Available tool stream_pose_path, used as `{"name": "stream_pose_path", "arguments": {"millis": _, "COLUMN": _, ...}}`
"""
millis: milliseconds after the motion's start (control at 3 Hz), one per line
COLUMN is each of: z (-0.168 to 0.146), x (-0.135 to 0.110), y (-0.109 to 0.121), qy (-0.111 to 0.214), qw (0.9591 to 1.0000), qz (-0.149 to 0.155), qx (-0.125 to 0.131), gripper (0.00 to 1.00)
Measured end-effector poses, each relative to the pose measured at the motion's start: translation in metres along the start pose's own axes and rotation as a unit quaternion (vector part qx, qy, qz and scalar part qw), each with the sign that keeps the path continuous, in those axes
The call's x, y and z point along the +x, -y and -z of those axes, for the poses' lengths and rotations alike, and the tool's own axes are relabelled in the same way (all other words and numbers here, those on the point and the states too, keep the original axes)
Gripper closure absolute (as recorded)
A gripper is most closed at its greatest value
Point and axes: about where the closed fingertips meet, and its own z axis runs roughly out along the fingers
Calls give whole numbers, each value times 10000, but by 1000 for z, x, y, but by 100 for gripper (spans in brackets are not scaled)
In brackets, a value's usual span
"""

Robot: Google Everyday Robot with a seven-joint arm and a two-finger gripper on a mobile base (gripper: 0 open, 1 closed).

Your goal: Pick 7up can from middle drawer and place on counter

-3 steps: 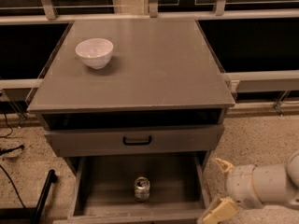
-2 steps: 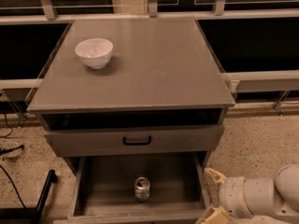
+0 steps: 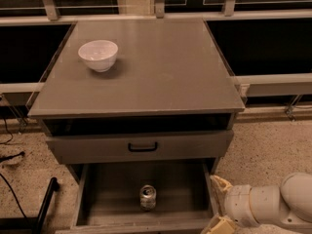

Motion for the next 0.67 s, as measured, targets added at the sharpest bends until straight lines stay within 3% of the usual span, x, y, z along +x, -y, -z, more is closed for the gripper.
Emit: {"name": "stream_pose_path", "arguments": {"millis": 667, "z": -51, "x": 7, "y": 15, "qy": 225, "qw": 9990, "qz": 392, "qx": -12, "gripper": 0}}
